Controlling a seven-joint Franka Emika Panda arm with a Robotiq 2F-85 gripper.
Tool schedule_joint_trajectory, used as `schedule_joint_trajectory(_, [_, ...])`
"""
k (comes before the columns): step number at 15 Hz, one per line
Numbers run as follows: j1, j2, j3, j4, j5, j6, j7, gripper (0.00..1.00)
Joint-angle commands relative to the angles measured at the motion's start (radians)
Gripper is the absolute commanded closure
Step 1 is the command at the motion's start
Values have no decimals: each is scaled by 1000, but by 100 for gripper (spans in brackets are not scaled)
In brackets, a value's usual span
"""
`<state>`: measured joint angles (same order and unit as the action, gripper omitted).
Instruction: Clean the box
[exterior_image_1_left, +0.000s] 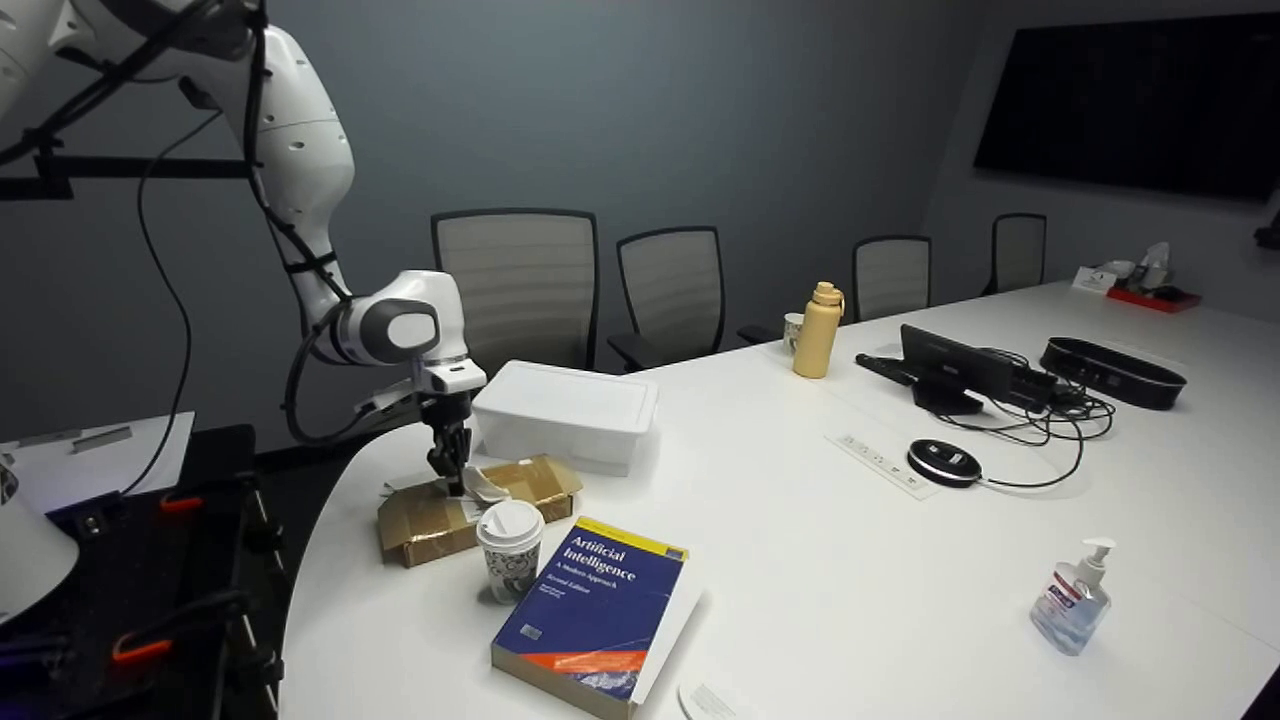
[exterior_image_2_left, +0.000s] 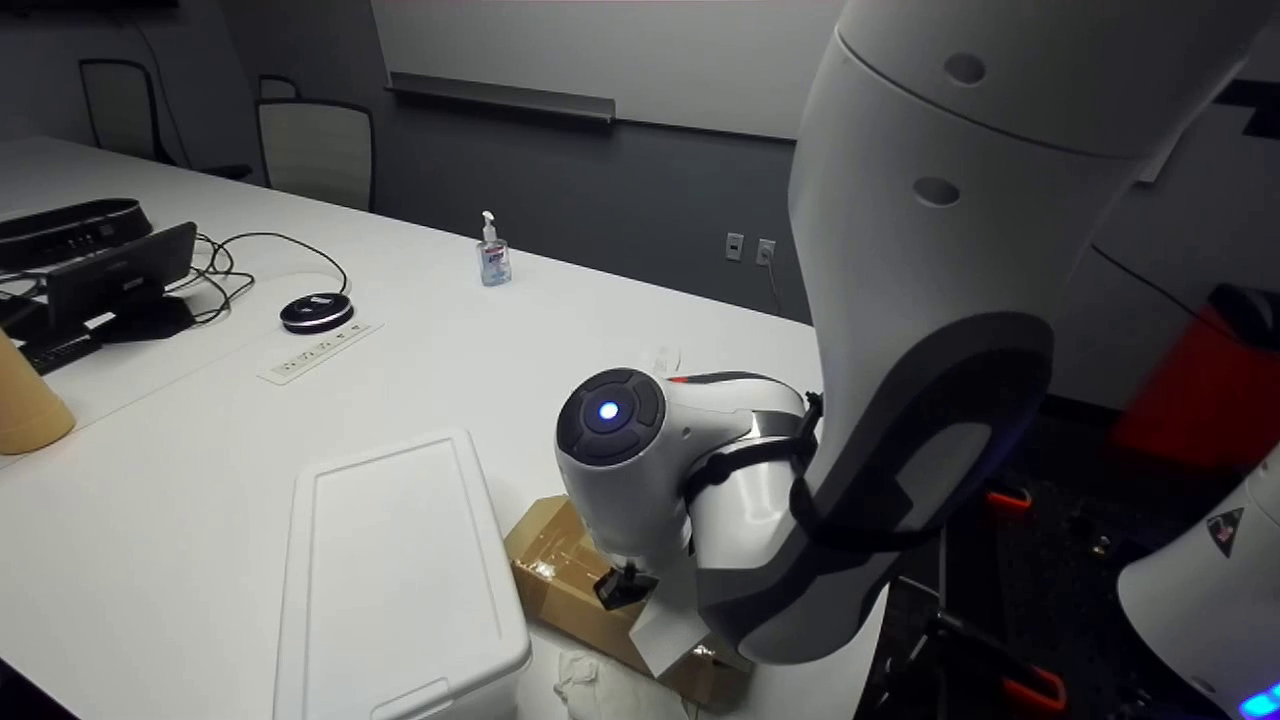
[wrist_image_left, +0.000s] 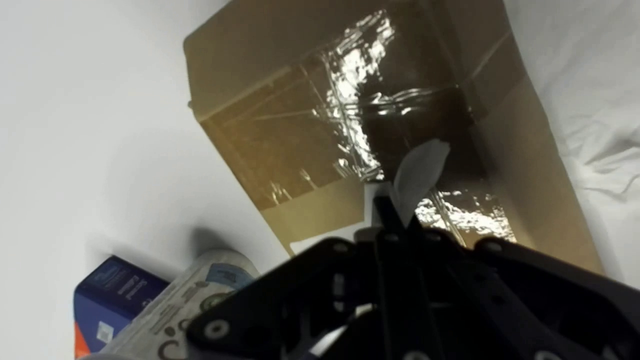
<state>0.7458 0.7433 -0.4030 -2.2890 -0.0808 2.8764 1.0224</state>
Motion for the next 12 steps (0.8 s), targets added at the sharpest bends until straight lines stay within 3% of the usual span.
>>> schedule_joint_trajectory(1, [-49, -67, 50, -25, 4, -16, -59, 100])
schedule_joint_trajectory(7, [-35, -182, 46, -77, -27, 9, -73, 100])
schedule_joint_trajectory(9, [-75, -232, 96, -92, -25, 8, -122, 100])
schedule_joint_trajectory(12, [-177, -290, 229, -112, 9, 6, -231, 100])
